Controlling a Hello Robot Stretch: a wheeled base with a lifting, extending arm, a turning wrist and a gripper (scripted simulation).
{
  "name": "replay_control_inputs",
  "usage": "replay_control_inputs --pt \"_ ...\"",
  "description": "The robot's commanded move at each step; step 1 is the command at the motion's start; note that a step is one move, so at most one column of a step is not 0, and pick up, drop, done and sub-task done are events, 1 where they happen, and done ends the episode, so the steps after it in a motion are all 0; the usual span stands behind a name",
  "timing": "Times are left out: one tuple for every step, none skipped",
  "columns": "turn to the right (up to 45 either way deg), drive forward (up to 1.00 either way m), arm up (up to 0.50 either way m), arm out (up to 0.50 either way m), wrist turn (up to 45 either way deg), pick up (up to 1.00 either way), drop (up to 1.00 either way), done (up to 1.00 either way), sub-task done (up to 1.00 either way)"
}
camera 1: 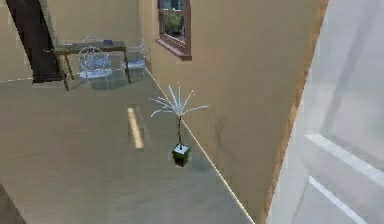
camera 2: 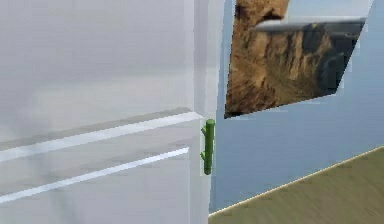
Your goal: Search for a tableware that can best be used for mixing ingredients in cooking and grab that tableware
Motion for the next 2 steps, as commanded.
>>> replay_control_inputs --pt "0.0 0.25 0.0 0.0 0.0 0.0 0.0 0.0 0.0" --pt "-18.0 0.0 0.0 0.0 0.0 0.0 0.0 0.0 0.0"
